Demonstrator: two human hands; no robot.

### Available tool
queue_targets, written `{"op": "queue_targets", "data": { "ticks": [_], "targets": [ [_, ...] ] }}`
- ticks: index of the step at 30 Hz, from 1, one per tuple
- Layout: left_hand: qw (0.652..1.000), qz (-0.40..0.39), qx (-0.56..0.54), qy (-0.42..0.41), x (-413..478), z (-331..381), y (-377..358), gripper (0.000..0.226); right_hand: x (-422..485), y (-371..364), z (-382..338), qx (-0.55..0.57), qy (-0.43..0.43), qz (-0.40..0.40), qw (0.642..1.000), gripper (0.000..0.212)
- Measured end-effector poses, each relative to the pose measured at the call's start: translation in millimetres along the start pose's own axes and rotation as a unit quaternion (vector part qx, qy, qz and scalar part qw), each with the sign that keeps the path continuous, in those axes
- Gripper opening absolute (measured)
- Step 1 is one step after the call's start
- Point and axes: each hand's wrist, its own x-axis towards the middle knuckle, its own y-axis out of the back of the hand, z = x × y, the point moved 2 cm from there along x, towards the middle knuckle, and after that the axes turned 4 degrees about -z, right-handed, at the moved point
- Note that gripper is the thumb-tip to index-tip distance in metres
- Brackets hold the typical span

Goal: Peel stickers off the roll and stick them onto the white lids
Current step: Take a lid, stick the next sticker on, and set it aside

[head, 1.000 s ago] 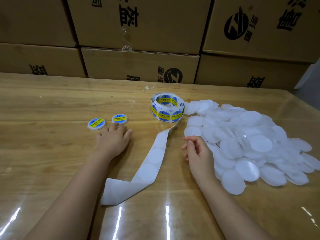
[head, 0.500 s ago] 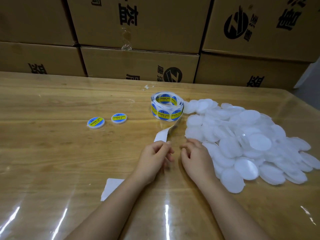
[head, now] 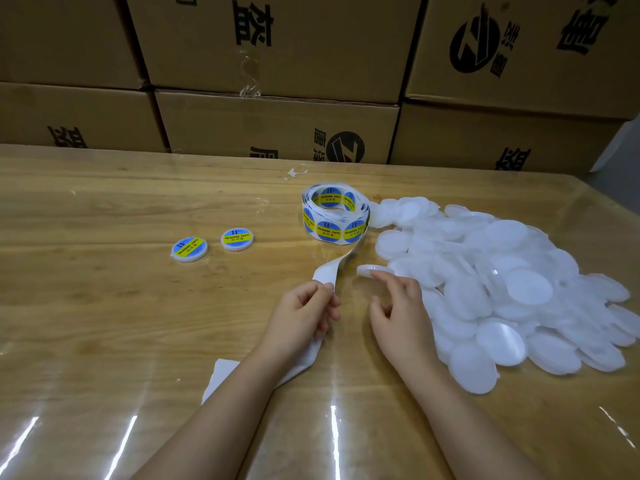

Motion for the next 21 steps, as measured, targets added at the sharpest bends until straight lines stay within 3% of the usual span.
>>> {"op": "queue_targets", "data": {
  "ticks": [3, 6, 8, 13, 16, 18, 21],
  "targets": [
    [1.0, 0.0, 0.006, -0.003, -0.9, 0.8, -1.4, 0.038, 3.2, 1.5, 4.9, 0.072, -0.051, 0.034, 0.996, 0.02],
    [1.0, 0.003, 0.008, -0.004, -1.6, 1.0, -1.9, 0.037, 4.9, 3.2, 5.8, 0.124, -0.074, 0.044, 0.989, 0.022],
    [1.0, 0.008, 0.004, -0.005, -0.9, 1.1, -1.7, 0.036, 5.1, 3.1, 4.4, 0.101, -0.066, 0.023, 0.992, 0.029],
    [1.0, 0.014, -0.019, -0.004, 2.5, -3.1, 0.1, 0.038, 3.4, -2.2, 5.0, 0.04, -0.03, -0.029, 0.998, 0.016],
    [0.998, 0.039, -0.027, -0.043, 3.3, -5.7, 1.9, 0.023, 1.8, -3.1, 2.6, -0.018, 0.001, -0.058, 0.998, 0.024],
    [0.983, 0.087, 0.128, -0.103, 1.3, -4.8, 5.5, 0.011, 0.5, -5.0, 1.1, -0.059, 0.038, -0.074, 0.995, 0.027],
    [0.893, 0.091, 0.424, -0.122, -0.5, -5.4, 6.5, 0.049, -0.3, -5.5, 0.2, -0.065, 0.069, -0.071, 0.993, 0.018]
  ]
}}
